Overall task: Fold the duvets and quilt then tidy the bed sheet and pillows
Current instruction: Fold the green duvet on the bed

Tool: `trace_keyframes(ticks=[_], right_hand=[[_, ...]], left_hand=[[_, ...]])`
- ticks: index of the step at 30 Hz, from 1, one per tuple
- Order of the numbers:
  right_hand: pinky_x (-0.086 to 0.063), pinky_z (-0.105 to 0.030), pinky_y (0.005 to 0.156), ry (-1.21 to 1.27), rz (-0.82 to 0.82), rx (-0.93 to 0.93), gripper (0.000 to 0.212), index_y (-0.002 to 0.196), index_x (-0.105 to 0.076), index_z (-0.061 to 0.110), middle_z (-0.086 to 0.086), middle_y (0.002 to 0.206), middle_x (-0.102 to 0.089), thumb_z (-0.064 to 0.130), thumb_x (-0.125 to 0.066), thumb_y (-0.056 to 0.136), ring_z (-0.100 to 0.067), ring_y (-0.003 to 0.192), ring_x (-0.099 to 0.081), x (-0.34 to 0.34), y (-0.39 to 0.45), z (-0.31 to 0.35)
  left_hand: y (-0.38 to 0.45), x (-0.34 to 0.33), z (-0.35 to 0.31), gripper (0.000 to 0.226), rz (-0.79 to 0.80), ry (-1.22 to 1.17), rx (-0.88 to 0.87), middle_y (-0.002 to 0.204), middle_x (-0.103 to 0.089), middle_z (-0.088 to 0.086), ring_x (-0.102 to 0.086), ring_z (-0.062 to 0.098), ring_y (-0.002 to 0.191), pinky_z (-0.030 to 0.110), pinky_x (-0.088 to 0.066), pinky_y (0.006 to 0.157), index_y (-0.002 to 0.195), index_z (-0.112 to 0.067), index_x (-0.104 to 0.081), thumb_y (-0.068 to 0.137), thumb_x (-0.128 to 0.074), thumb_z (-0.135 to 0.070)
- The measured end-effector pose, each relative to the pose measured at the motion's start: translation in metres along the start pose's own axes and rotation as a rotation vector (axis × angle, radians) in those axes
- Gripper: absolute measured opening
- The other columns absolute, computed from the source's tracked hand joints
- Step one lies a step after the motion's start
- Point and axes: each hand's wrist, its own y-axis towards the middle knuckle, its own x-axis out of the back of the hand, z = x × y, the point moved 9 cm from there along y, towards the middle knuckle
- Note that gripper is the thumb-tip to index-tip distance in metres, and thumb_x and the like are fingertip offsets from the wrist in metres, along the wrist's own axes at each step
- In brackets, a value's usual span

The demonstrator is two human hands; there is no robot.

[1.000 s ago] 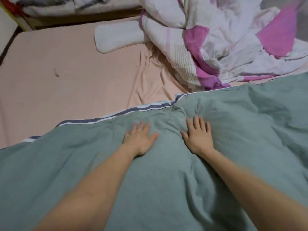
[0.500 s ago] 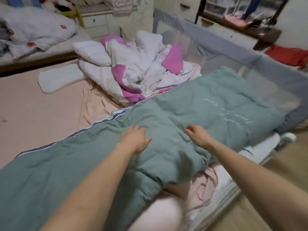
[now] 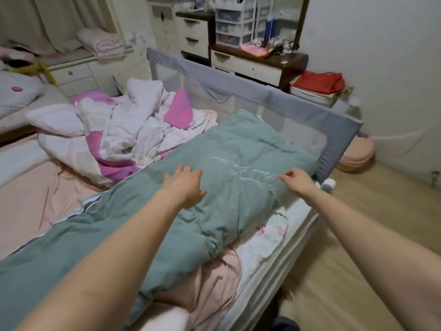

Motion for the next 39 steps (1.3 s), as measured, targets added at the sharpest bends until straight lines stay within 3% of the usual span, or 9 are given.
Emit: trace_keyframes(ticks=[7, 14, 19, 21, 24, 26, 30, 35, 39], right_hand=[[-0.037, -0.033, 0.098, -0.034, 0.113, -0.085, 0.045, 0.130, -0.049, 0.000, -0.018, 0.134, -0.053, 0.028, -0.054, 0.095, -0.033, 0.122, -0.049, 0.014, 0.216, -0.096], [-0.040, -0.035, 0.100, -0.177, 0.246, -0.119, 0.047, 0.128, -0.045, 0.002, -0.020, 0.135, -0.051, 0.029, -0.055, 0.092, -0.034, 0.124, -0.048, -0.005, 0.404, -0.176], [-0.015, -0.047, 0.113, -0.241, 0.355, -0.269, 0.089, 0.144, -0.023, 0.013, -0.010, 0.145, -0.043, 0.062, -0.057, 0.079, -0.030, 0.135, -0.038, -0.039, 0.468, -0.209], [-0.020, -0.045, 0.113, -0.124, 0.405, -0.322, 0.098, 0.145, -0.026, 0.014, -0.008, 0.143, -0.046, 0.065, -0.065, 0.070, -0.029, 0.133, -0.043, -0.054, 0.466, -0.215], [-0.048, -0.033, 0.090, -0.047, 0.397, -0.134, 0.051, 0.116, -0.061, 0.014, -0.009, 0.116, -0.066, 0.044, -0.071, 0.075, -0.029, 0.107, -0.061, -0.064, 0.460, -0.200], [-0.049, -0.035, 0.077, -0.152, 0.386, 0.177, 0.026, 0.093, -0.061, 0.012, -0.013, 0.098, -0.068, 0.036, -0.065, 0.083, -0.033, 0.095, -0.062, -0.071, 0.437, -0.170], [-0.037, -0.035, 0.090, -0.120, 0.345, 0.567, 0.039, 0.095, -0.066, 0.014, -0.006, 0.108, -0.059, 0.049, -0.057, 0.082, -0.027, 0.106, -0.052, -0.075, 0.410, -0.145], [-0.001, -0.043, 0.119, -0.174, 0.553, 0.319, 0.090, 0.130, -0.045, 0.031, 0.002, 0.143, -0.043, 0.088, -0.051, 0.061, -0.019, 0.140, -0.027, -0.071, 0.461, -0.217], [-0.045, -0.030, 0.090, -0.165, 0.627, 0.212, 0.064, 0.122, -0.054, 0.034, 0.002, 0.120, -0.064, 0.071, -0.063, 0.072, -0.021, 0.114, -0.056, -0.087, 0.457, -0.230]], left_hand=[[0.208, -0.032, -0.125, 0.062, 0.120, -0.009, 0.008, 0.157, -0.015, 0.010, -0.003, 0.030, 0.148, 0.052, -0.015, 0.117, 0.149, -0.018, -0.024, 0.097, -0.045, -0.044], [0.402, -0.058, -0.247, 0.063, 0.236, -0.112, -0.057, 0.157, -0.015, 0.012, -0.007, 0.029, 0.147, 0.047, -0.018, 0.117, 0.149, -0.014, -0.024, 0.097, -0.046, -0.042], [0.490, -0.064, -0.263, 0.063, 0.254, -0.456, 0.098, 0.148, -0.036, 0.018, -0.036, 0.032, 0.136, 0.036, -0.032, 0.110, 0.145, -0.007, -0.032, 0.096, -0.052, -0.040], [0.508, -0.069, -0.262, 0.061, 0.261, -0.696, 0.263, 0.139, -0.048, 0.017, -0.051, 0.035, 0.121, 0.041, -0.044, 0.098, 0.143, -0.006, -0.034, 0.096, -0.052, -0.040], [0.519, -0.100, -0.285, 0.065, 0.478, -1.052, 0.461, 0.144, -0.039, 0.011, -0.047, 0.037, 0.123, 0.051, -0.050, 0.089, 0.146, -0.014, -0.034, 0.094, -0.052, -0.049], [0.525, -0.121, -0.303, 0.069, 0.552, -1.156, 0.508, 0.147, -0.039, 0.006, -0.044, 0.035, 0.129, 0.050, -0.051, 0.086, 0.142, -0.016, -0.041, 0.086, -0.062, -0.052], [0.543, -0.137, -0.275, 0.046, 0.247, -0.924, 0.620, 0.107, -0.062, 0.025, -0.063, 0.038, 0.106, 0.046, -0.055, 0.081, 0.111, 0.011, -0.060, 0.084, -0.070, -0.024], [0.556, -0.147, -0.255, 0.017, 0.148, -1.054, 0.715, 0.097, -0.058, 0.022, -0.062, 0.043, 0.097, 0.040, -0.056, 0.045, 0.093, 0.009, -0.055, 0.091, -0.056, -0.007], [0.566, -0.141, -0.262, 0.041, 0.068, -0.872, 0.562, 0.108, -0.062, 0.032, -0.062, 0.044, 0.099, 0.048, -0.054, 0.080, 0.103, 0.015, -0.059, 0.093, -0.055, -0.025]])
